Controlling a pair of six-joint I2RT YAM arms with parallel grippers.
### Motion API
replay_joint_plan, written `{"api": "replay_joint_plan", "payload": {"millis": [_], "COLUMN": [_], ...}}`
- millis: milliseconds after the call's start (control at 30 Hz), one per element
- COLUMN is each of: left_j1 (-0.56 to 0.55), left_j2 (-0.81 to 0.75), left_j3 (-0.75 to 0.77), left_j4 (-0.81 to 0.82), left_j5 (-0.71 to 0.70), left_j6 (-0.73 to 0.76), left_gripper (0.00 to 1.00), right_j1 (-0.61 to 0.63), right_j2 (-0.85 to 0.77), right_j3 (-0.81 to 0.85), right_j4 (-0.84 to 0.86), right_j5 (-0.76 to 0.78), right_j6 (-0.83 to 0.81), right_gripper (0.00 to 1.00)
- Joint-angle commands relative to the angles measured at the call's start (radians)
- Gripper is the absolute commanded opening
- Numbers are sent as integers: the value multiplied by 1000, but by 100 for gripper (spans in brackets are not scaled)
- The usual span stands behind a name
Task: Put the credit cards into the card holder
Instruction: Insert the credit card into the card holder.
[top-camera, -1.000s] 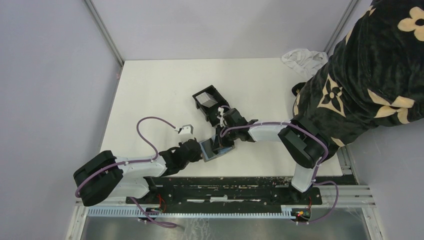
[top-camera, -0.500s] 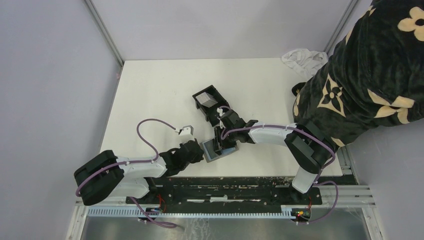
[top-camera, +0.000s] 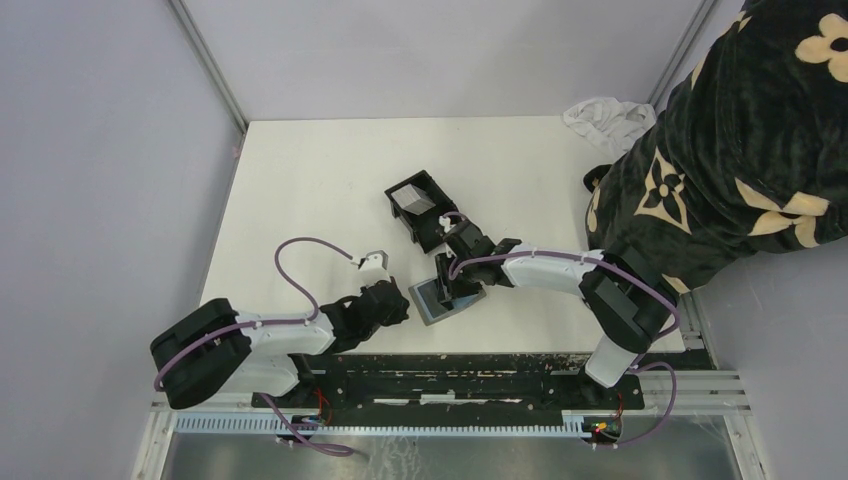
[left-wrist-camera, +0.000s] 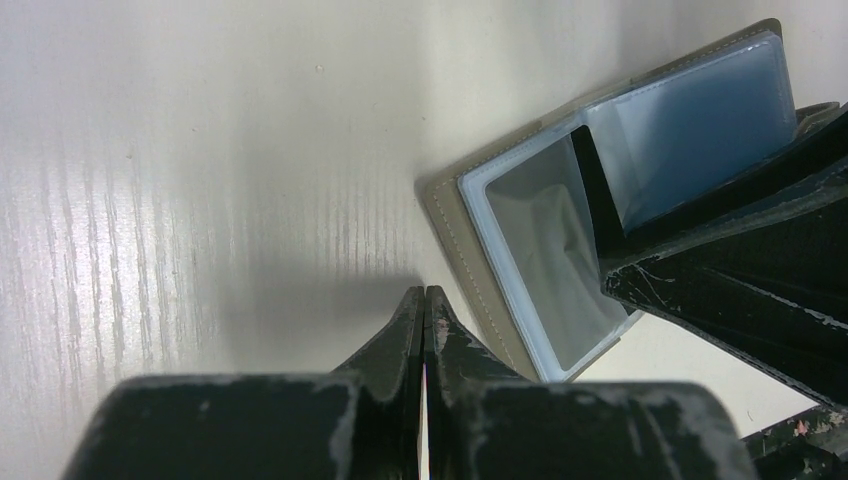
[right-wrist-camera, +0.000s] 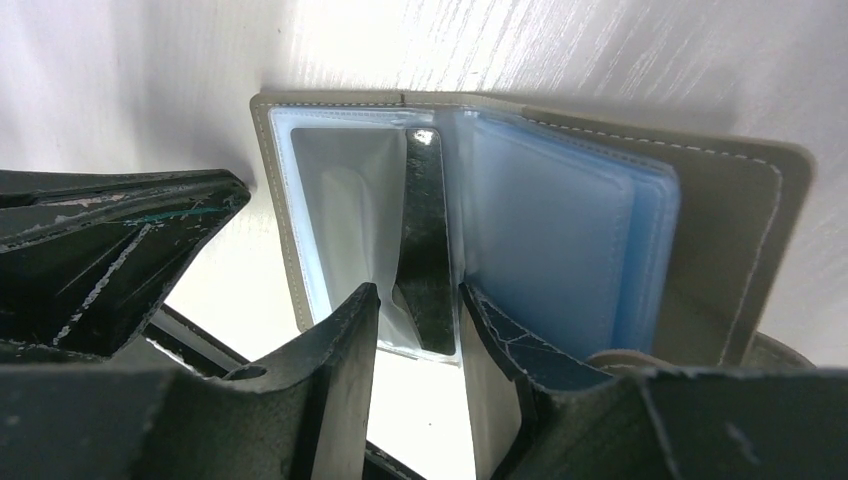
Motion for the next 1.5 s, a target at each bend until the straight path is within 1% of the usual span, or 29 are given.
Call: {"api": "replay_joint_plan", "payload": {"millis": [0,100,167,433,633,933,1100,1167,1233,1333,1400,1467], "left_j1": [-5,-4,-6,-5,-7,-6,-6,-6,-6,-6,-5,-5], "left_j2": [34,41,47,58,86,100,109,108,105,94,83,72], "left_j3": [-17,-13,-6,8,18,27,33,33,34,42,53,63], "left_j4": [-79,-70,-70,-61,-52,-47,-44,-44,-45,-59,-75,-92], "left_j5": [17,21,22,28,36,35,34,30,22,3,-13,-29], "left_j6": [-12,-9,-6,0,5,13,14,15,17,24,32,41], "left_gripper": [3,3,3,3,3,3,3,3,3,3,3,3], "right_j1": [-2,-2,-4,-4,-16,-22,-22,-22,-22,-20,-21,-21], "right_j2": [-47,-39,-28,6,25,12,4,1,-5,-25,-41,-58], "right_j3": [7,12,17,18,18,-14,-12,-12,-12,-6,1,9], "right_j4": [-6,-3,0,26,60,137,151,155,151,125,102,83], "right_j5": [39,35,29,9,-36,-112,-138,-141,-133,-99,-74,-55], "right_j6": [-26,-28,-29,-22,-10,19,26,29,30,13,-2,-18], "right_gripper": [39,33,32,31,23,17,9,7,9,23,30,35]}}
